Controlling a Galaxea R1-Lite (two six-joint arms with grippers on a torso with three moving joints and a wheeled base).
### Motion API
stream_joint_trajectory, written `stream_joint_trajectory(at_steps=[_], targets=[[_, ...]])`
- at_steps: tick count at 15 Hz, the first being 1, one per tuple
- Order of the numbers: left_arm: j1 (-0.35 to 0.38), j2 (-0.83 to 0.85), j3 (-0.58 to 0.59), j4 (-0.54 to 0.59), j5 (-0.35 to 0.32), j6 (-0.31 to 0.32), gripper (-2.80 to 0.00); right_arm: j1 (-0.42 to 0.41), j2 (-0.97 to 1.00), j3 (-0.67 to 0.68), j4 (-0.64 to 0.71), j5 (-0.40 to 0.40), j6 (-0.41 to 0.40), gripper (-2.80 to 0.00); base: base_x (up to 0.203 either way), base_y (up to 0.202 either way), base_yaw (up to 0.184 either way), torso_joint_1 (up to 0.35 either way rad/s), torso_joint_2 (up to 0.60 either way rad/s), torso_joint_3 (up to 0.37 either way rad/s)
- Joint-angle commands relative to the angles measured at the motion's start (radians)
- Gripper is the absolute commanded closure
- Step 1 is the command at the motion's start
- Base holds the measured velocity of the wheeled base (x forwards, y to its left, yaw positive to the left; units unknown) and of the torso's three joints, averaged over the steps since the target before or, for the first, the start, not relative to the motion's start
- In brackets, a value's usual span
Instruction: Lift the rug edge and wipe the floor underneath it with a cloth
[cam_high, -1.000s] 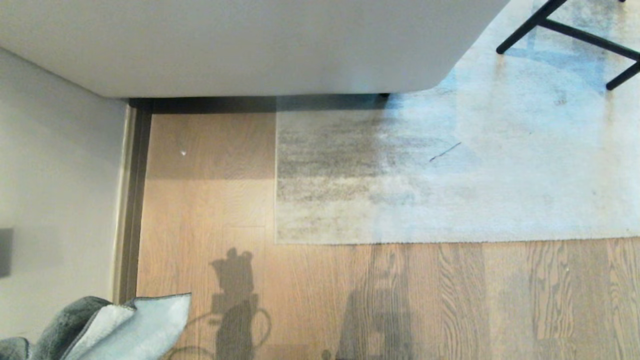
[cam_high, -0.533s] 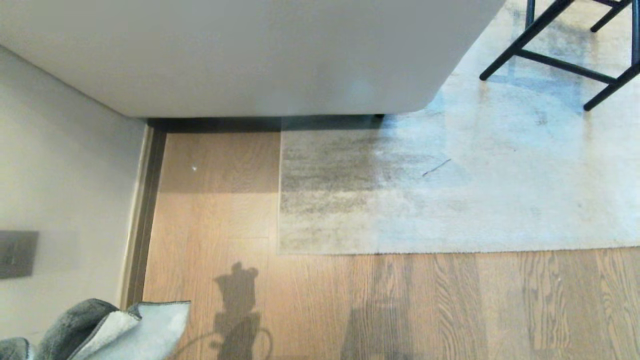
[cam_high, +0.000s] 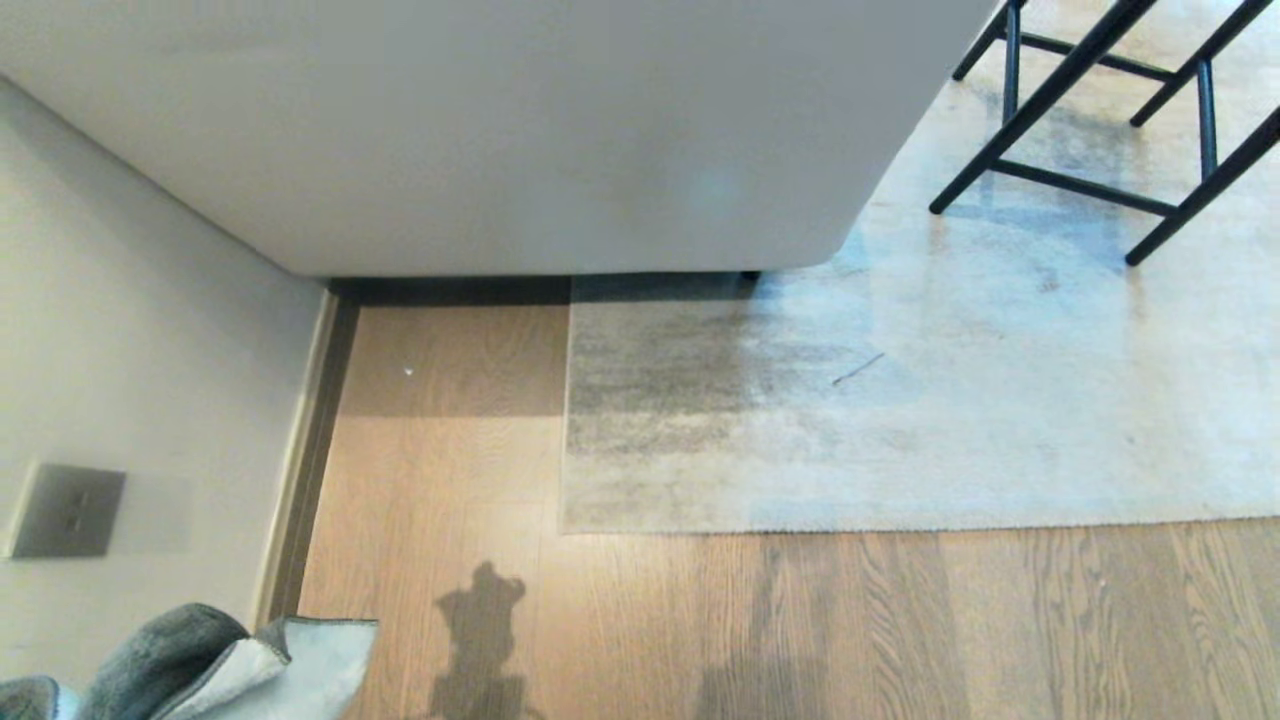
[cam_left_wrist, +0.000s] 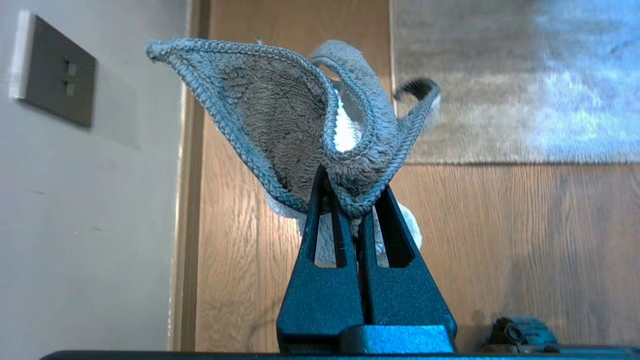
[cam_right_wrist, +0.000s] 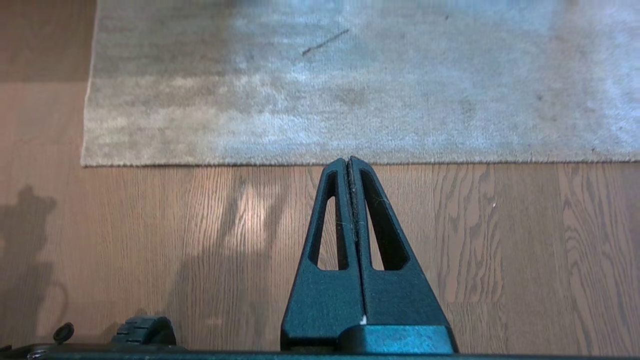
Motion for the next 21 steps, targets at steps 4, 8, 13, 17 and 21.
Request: stream_joint_trajectory(at_steps=[4,8,13,17,21], targets=[[0.001,0.000,0.000,-0.001,0.003,-0.001,0.00,0.000,0.001,0.000,-0.001,0.000,-0.001,0.00,0.000,0.000,0.000,0.004,0.00,0.205],[0.000,0.000,-0.001,0.000,0.002,-0.005,0.00,0.000,0.001,0.000,-0.001,0.000,-0.001,0.00,0.000,0.000,0.000,0.002,0.00,0.204],[0.000,0.000,-0.001,-0.001,0.003,-0.007,0.00,0.000,0.001,0.000,-0.001,0.000,-0.001,0.00,0.000,0.000,0.000,0.003,0.00,0.200],[-0.001,0.000,-0.002,0.001,0.002,-0.008,0.00,0.000,0.001,0.000,-0.001,0.000,-0.001,0.00,0.000,0.000,0.000,0.004,0.00,0.206],[-0.001,0.000,-0.002,0.001,0.001,-0.008,0.00,0.000,0.001,0.000,-0.001,0.000,-0.001,0.00,0.000,0.000,0.000,0.001,0.00,0.202]])
